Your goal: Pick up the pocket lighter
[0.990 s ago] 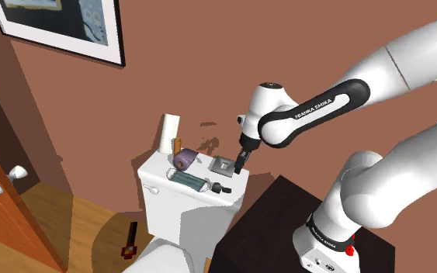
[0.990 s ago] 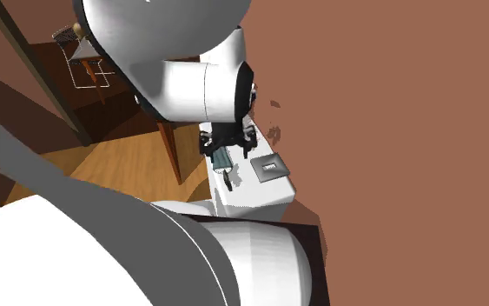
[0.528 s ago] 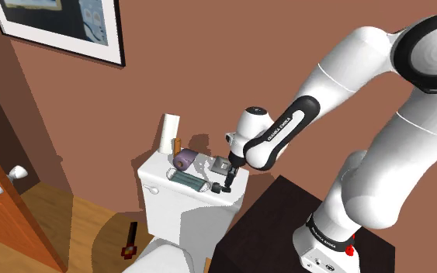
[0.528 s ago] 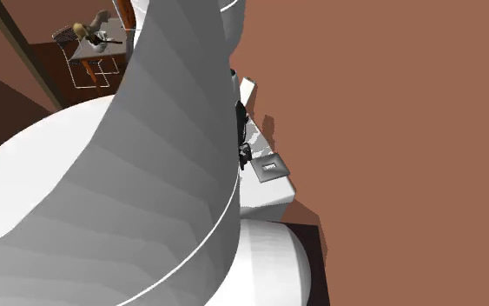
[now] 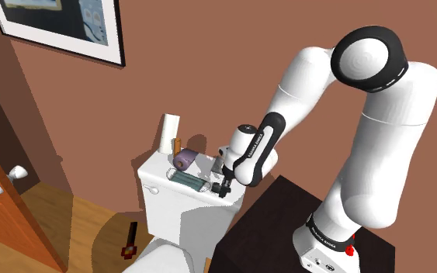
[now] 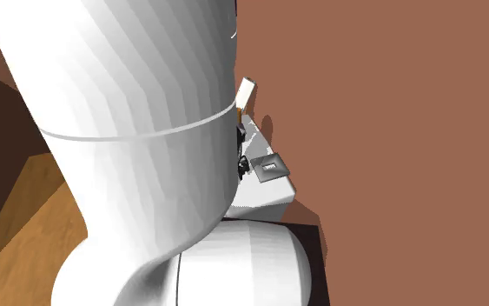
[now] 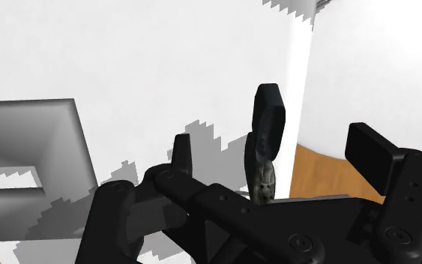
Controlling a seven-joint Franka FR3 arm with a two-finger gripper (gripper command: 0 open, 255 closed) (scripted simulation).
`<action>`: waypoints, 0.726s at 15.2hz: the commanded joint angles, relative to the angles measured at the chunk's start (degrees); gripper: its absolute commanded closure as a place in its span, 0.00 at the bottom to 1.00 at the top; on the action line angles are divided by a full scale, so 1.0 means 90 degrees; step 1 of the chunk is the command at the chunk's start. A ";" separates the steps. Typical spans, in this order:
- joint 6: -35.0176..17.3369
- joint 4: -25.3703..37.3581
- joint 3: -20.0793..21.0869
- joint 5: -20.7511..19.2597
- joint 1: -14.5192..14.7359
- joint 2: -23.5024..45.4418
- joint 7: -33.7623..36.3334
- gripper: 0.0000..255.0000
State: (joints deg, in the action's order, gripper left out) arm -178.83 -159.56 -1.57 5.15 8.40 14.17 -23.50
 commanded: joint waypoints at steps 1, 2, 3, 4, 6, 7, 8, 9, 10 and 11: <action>-0.0209 0.0079 0.0104 0.0029 -0.0132 0.0279 -0.0064 0.00; -0.0307 0.0114 0.0139 0.0032 -0.0168 0.0412 -0.0069 0.00; -0.0362 0.0135 0.0157 0.0032 -0.0187 0.0489 -0.0070 0.00; -0.0362 0.0135 0.0157 0.0029 -0.0187 0.0489 -0.0068 0.00; -0.0375 0.0107 0.0157 0.0033 -0.0175 0.0472 -0.0060 1.00; -0.0375 0.0104 0.0157 0.0033 -0.0175 0.0470 -0.0060 1.00; -0.0374 0.0105 0.0157 0.0032 -0.0177 0.0470 -0.0061 1.00; -0.0375 0.0105 0.0157 0.0032 -0.0178 0.0470 -0.0062 1.00; -0.0375 0.0105 0.0157 0.0032 -0.0177 0.0470 -0.0061 1.00; -0.0375 0.0104 0.0157 0.0032 -0.0178 0.0469 -0.0062 1.00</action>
State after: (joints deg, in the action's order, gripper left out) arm -182.18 -158.64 -0.15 5.43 6.81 18.38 -24.06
